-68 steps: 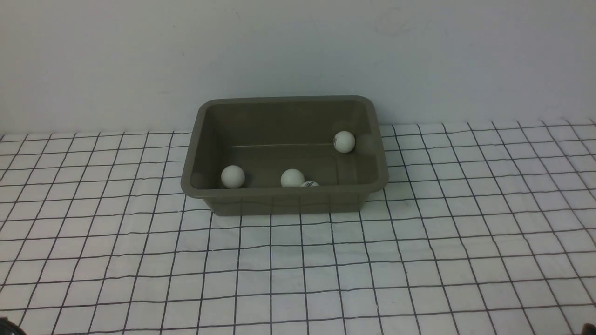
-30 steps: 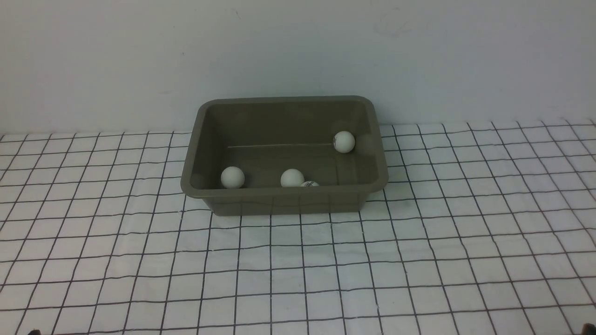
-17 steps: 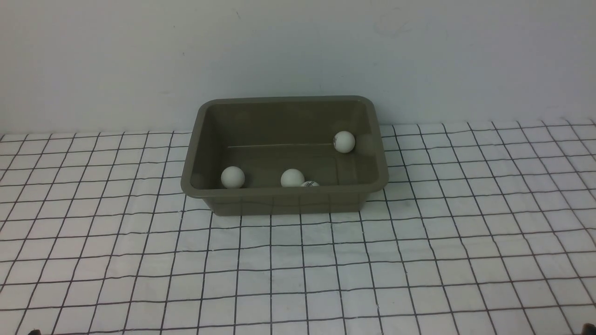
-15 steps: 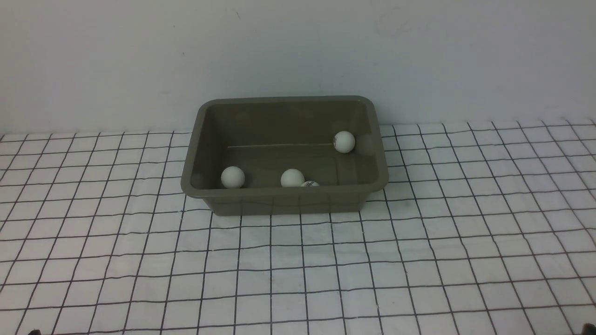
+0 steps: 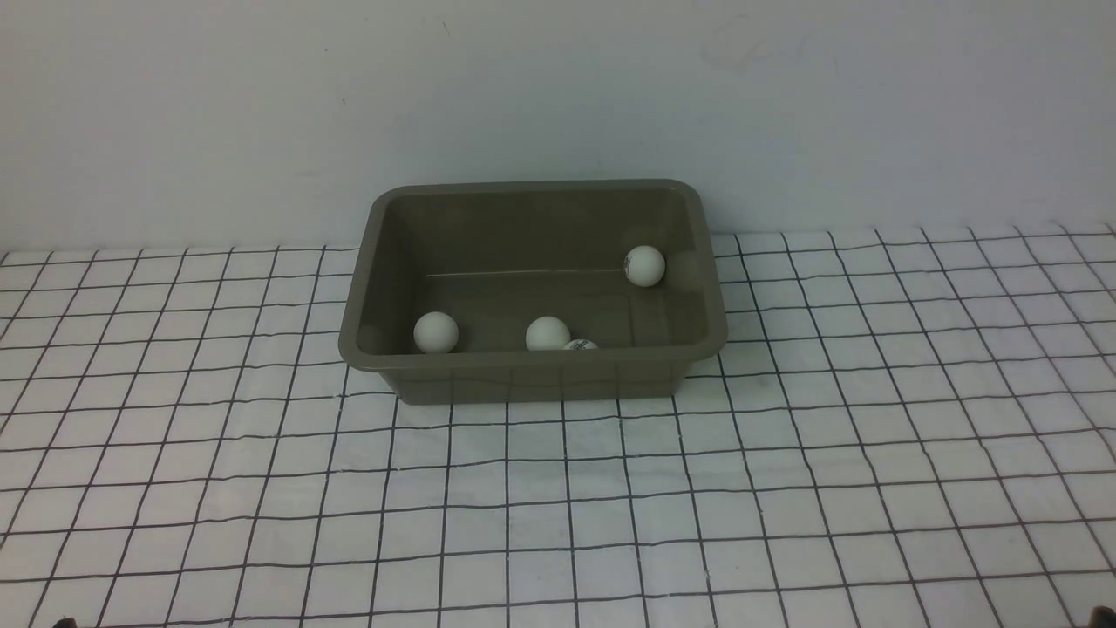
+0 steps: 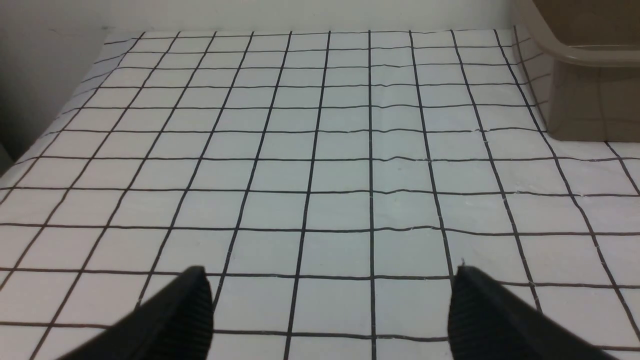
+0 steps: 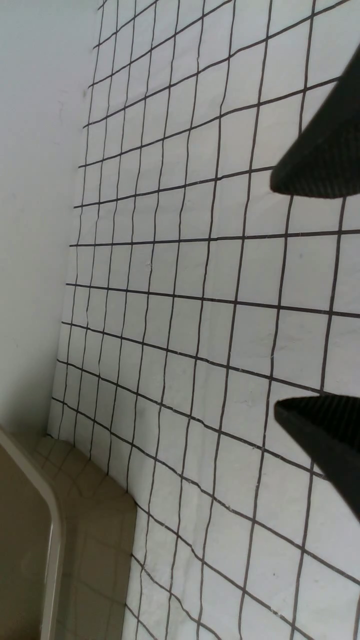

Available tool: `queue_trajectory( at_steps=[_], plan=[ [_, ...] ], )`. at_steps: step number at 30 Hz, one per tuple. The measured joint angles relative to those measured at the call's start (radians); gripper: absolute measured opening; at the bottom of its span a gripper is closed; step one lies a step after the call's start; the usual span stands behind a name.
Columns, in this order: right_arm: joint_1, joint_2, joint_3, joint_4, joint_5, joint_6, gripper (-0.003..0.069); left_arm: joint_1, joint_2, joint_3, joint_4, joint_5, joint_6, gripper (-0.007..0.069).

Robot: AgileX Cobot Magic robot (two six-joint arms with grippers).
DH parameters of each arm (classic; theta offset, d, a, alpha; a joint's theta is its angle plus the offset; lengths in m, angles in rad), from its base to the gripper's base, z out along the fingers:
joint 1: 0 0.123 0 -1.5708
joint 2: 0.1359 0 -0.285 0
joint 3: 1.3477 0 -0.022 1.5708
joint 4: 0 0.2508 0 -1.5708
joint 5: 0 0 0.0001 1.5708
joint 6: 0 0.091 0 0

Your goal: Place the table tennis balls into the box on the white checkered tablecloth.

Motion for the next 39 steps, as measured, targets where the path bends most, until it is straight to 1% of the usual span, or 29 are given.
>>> queue_trajectory(
  at_steps=[9,15,26,28,31,33,35,39],
  plan=[
    [0.000,0.000,0.002,0.001,-0.001,0.000,0.0483,0.000,0.000,0.000,-0.001,0.000,0.000,0.0573],
    [0.000,0.000,0.010,0.018,-0.045,0.016,0.0483,0.000,0.000,0.000,-0.001,0.000,0.000,0.0573],
    [0.000,0.000,0.010,0.009,-0.046,0.032,0.0483,0.000,0.000,0.000,-0.001,0.000,0.000,0.0573],
    [0.000,0.000,0.010,-0.056,-0.049,0.094,0.0483,0.000,0.000,0.000,-0.001,0.000,0.000,0.0573],
    [0.000,0.000,0.010,-0.241,-0.062,0.328,0.0483,0.000,0.000,0.000,-0.001,0.000,0.000,0.0573],
    [0.000,0.000,0.010,-0.331,-0.066,0.453,0.0483,0.000,0.000,0.000,-0.001,0.000,0.000,0.0573],
    [0.000,0.000,0.010,-0.383,-0.068,0.511,0.0483,0.000,0.000,0.000,-0.001,0.000,0.000,0.0573],
    [0.007,0.000,0.010,-0.410,-0.069,0.522,0.0483,0.000,0.000,0.000,-0.001,0.000,0.000,0.0573]
  ],
)
